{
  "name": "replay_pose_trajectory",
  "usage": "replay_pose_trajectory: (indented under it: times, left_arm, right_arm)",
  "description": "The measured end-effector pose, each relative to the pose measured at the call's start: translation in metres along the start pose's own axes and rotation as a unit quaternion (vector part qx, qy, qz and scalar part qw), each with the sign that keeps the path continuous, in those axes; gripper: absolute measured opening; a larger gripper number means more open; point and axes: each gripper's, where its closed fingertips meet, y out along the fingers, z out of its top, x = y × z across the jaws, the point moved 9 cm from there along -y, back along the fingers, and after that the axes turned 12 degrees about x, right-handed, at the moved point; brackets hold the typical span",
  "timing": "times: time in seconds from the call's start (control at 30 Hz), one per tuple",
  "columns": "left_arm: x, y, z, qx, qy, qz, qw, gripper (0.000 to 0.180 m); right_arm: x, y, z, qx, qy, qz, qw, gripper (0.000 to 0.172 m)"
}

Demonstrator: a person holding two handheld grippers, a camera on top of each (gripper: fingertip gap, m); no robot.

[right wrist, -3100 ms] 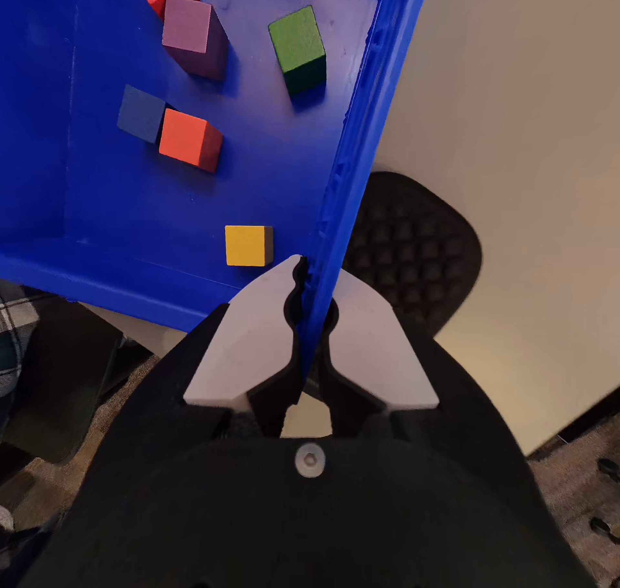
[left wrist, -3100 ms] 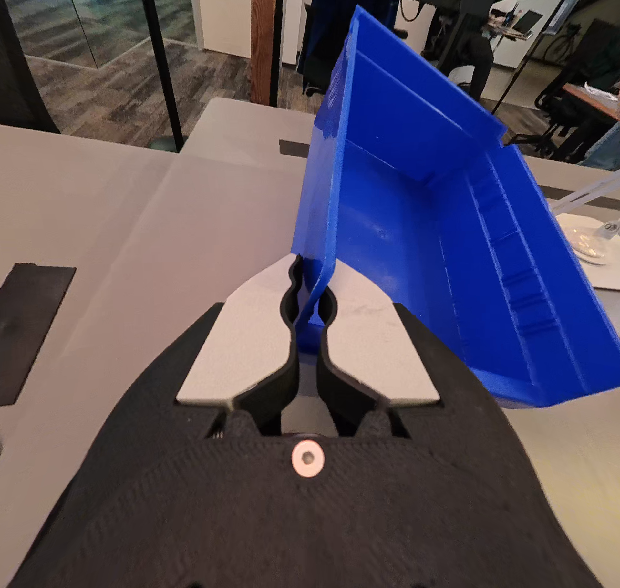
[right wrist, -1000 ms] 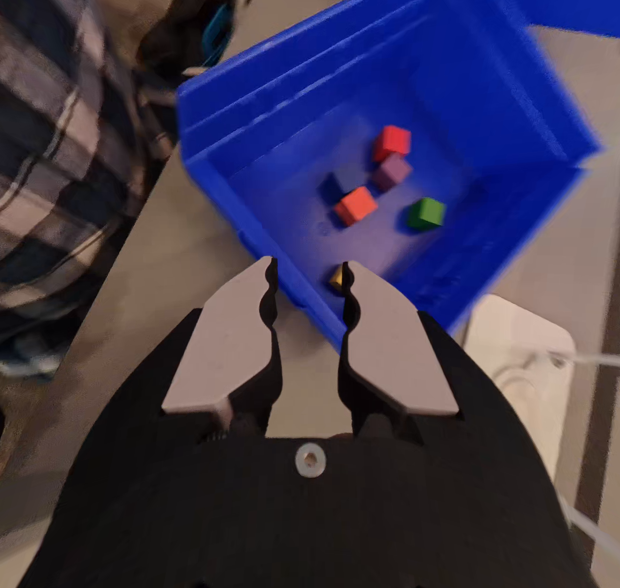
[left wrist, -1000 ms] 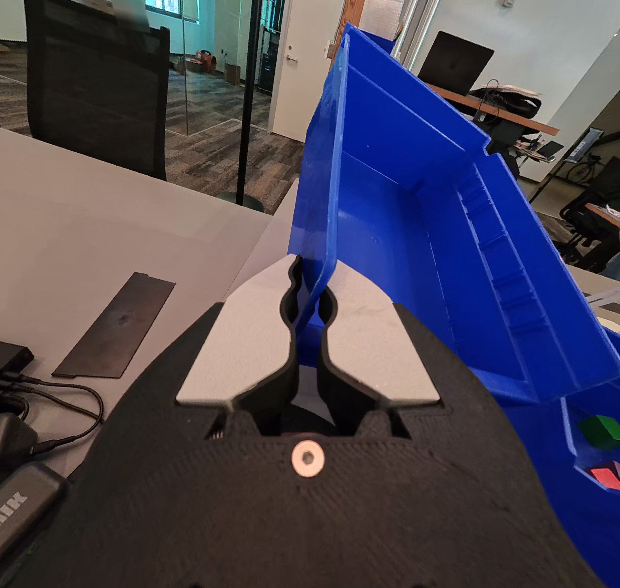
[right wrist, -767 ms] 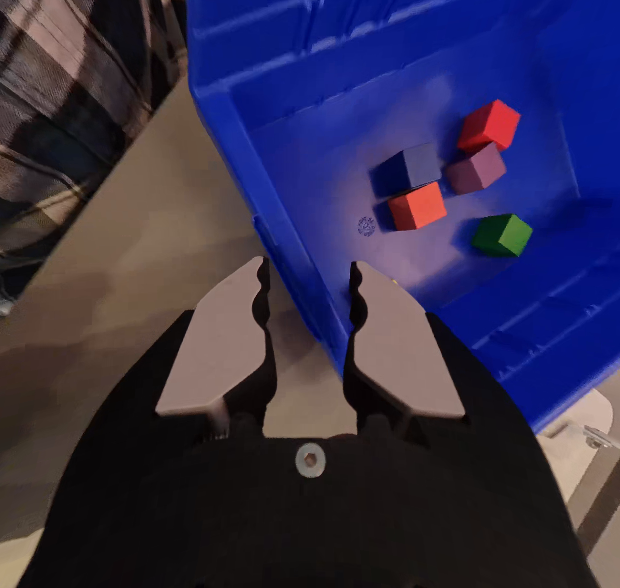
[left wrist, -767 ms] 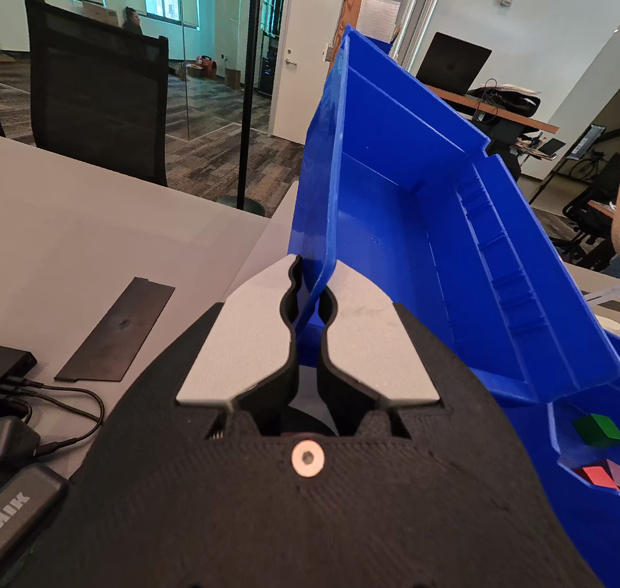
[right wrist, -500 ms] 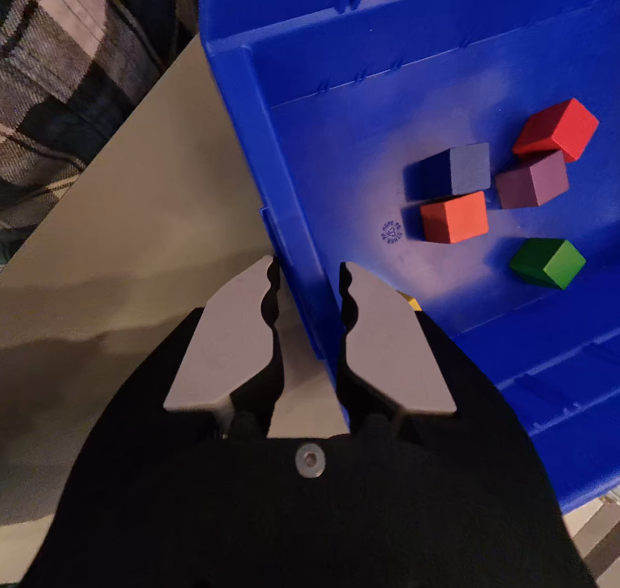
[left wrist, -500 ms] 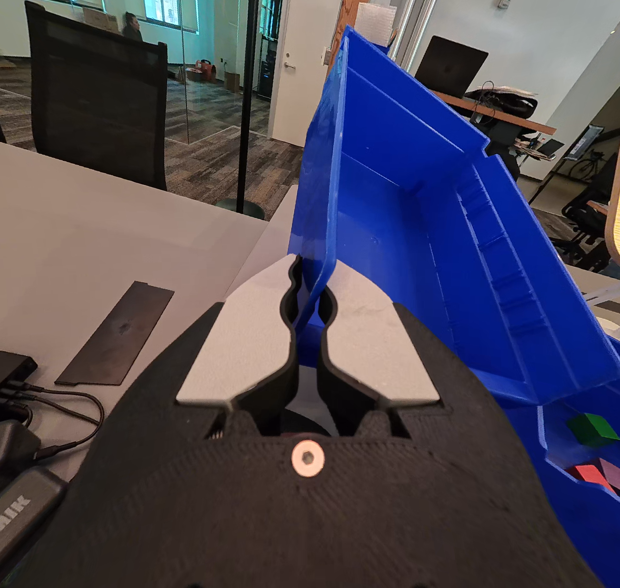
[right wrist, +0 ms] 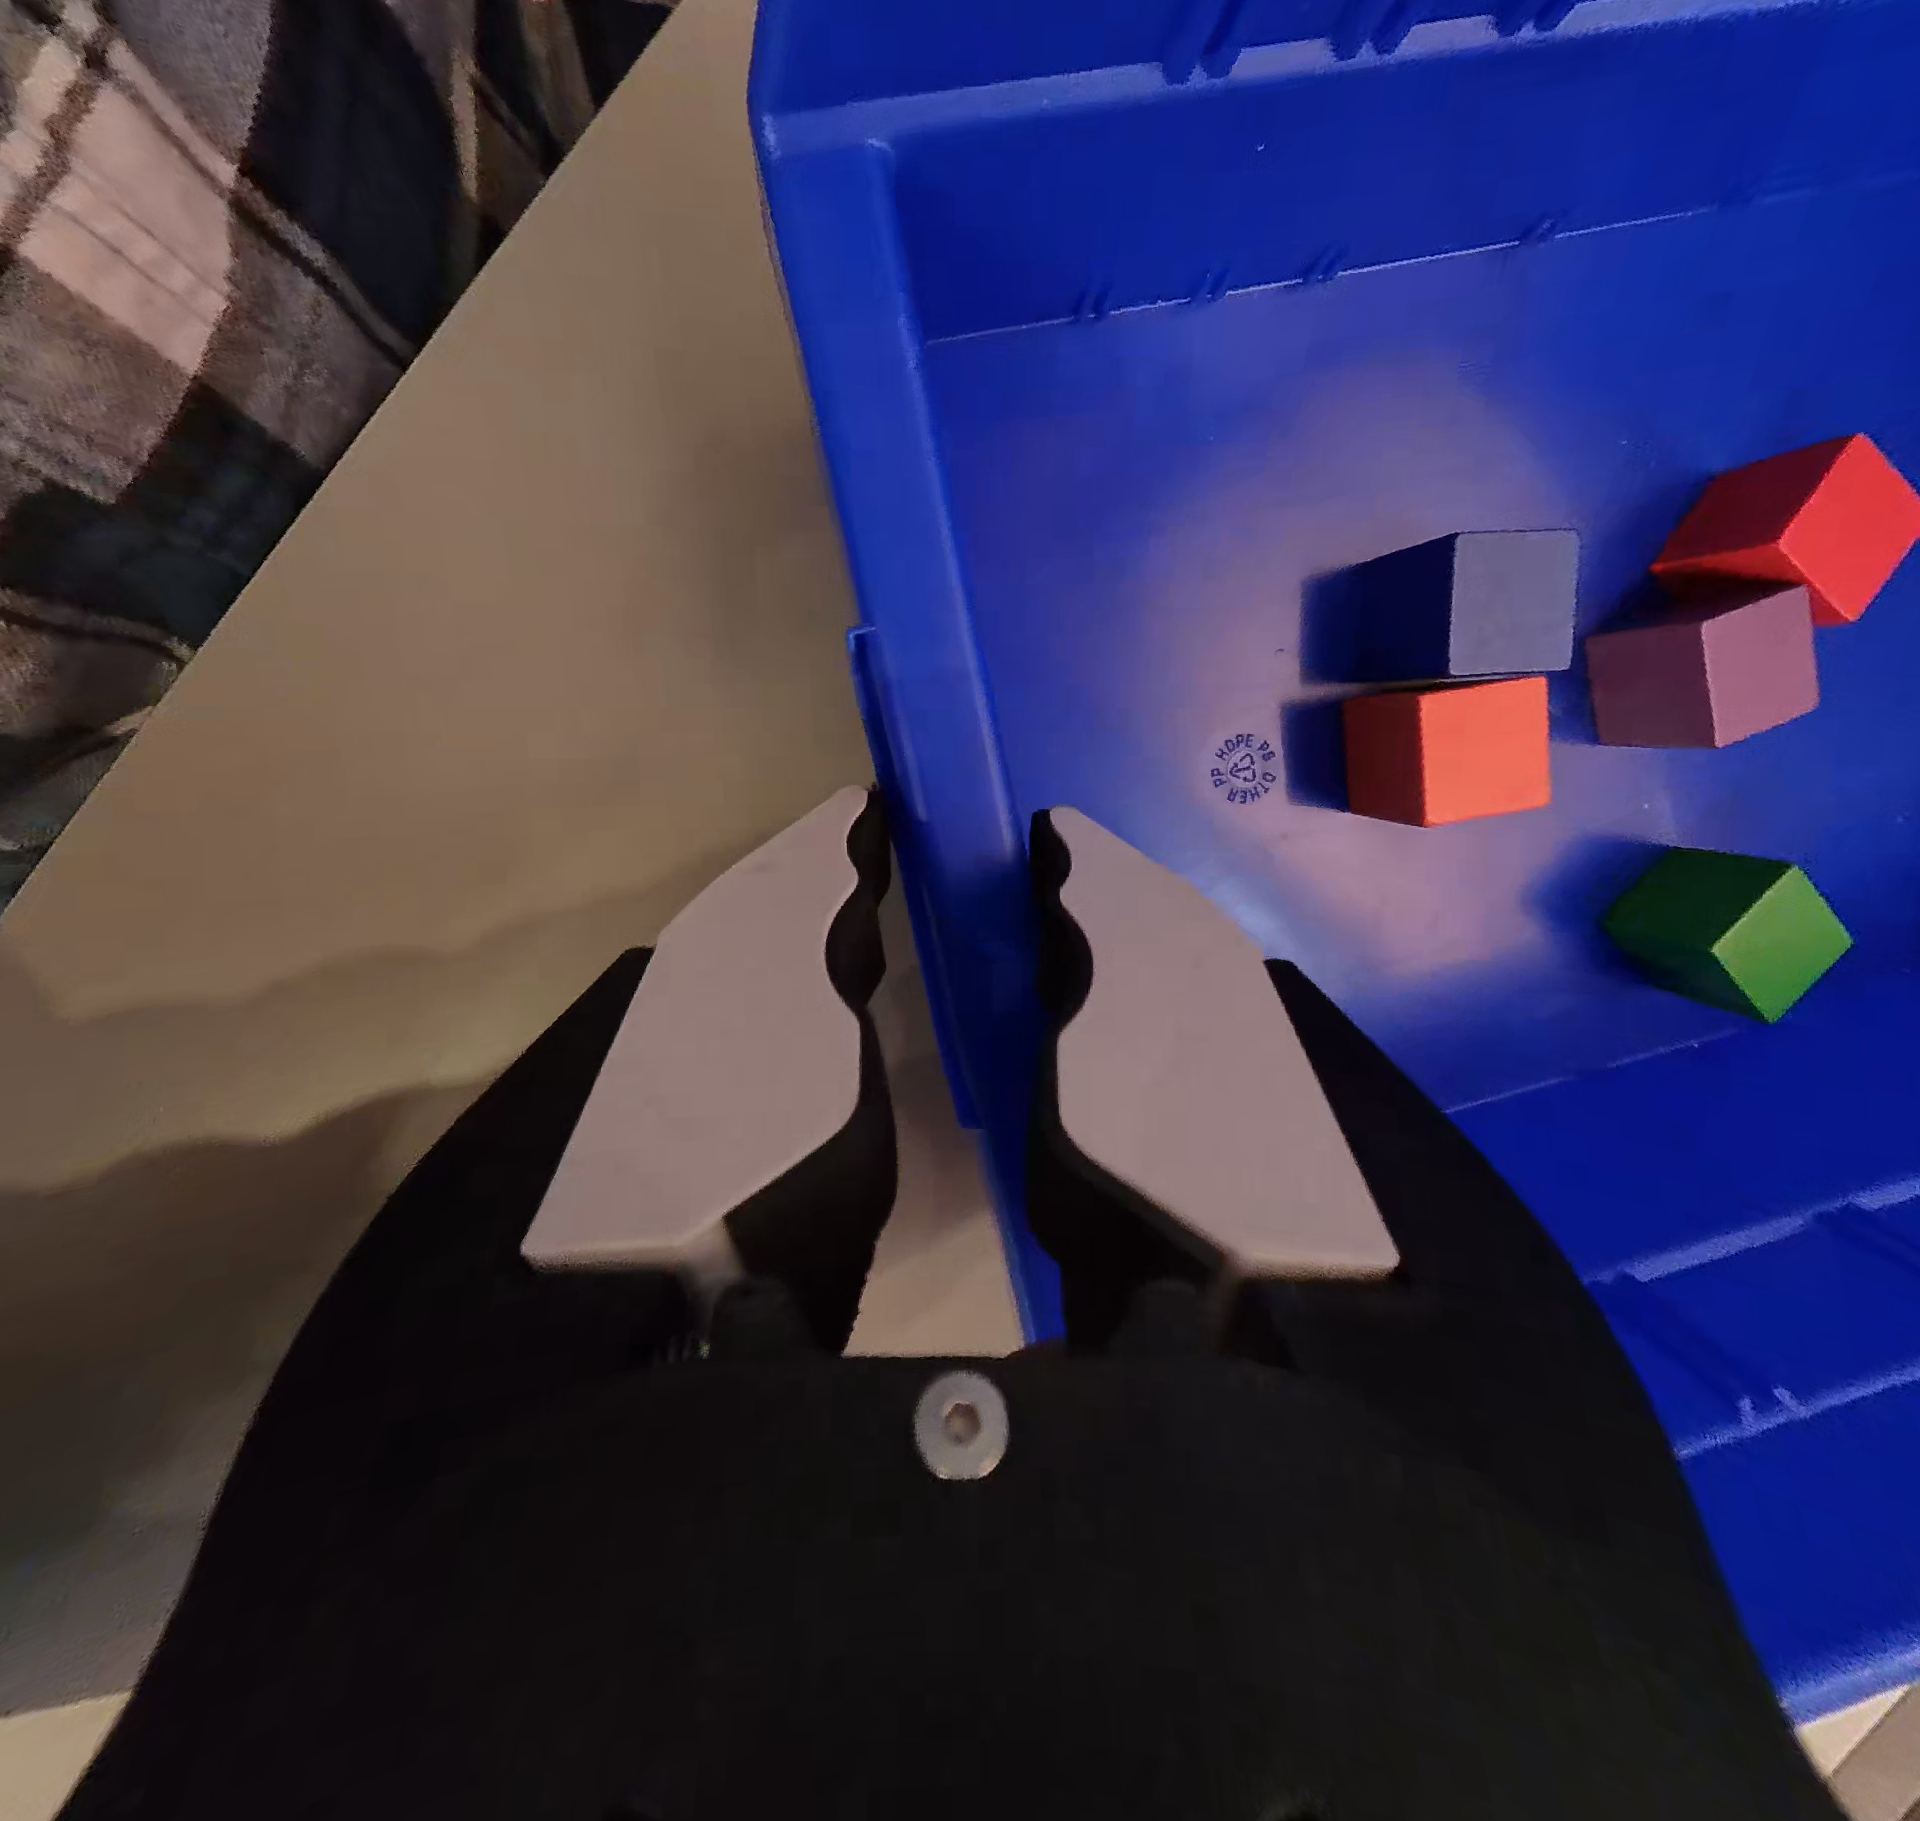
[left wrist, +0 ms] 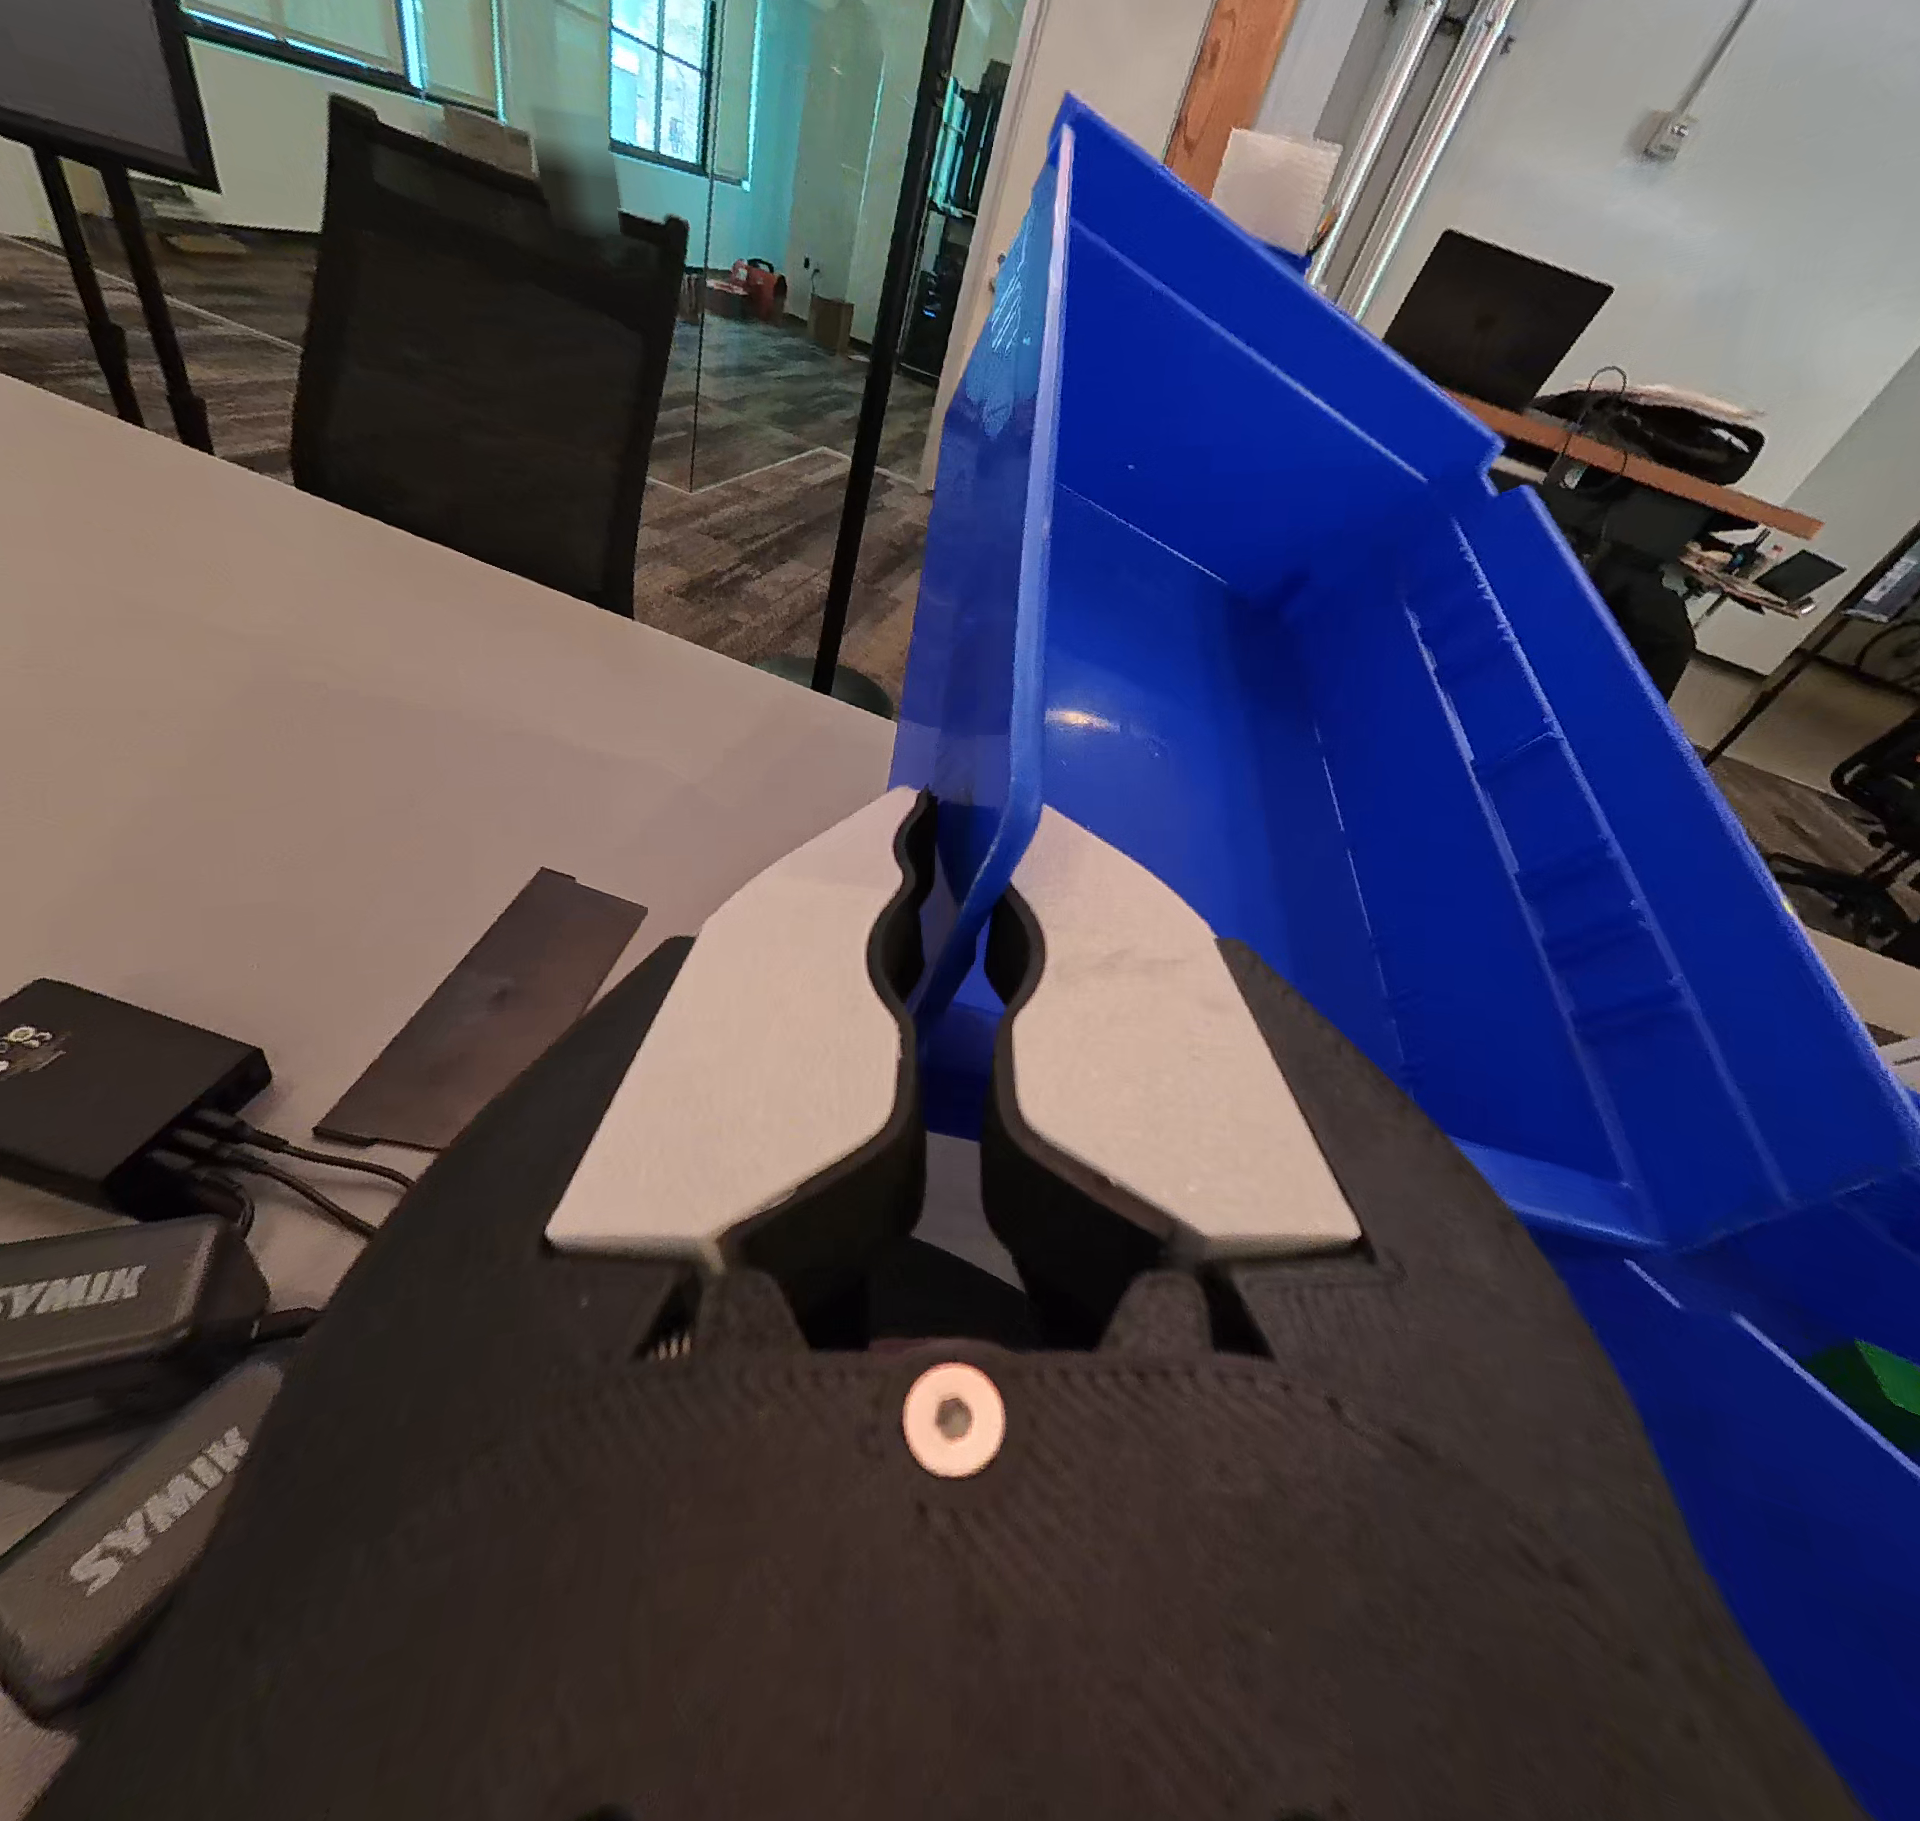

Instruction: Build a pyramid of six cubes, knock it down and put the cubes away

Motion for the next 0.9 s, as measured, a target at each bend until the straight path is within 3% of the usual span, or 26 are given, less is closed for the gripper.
replay_pose_trajectory:
  times: [0.33, 0.9]
  left_arm:
    - [0.003, -0.018, 0.029, 0.04, -0.012, -0.009, 0.999, 0.007]
    - [-0.004, -0.041, 0.057, 0.073, -0.026, -0.012, 0.997, 0.007]
  right_arm:
    - [0.045, 0.024, 0.021, -0.014, 0.089, -0.07, 0.993, 0.027]
    - [0.207, 0.082, 0.06, -0.043, 0.246, -0.187, 0.95, 0.026]
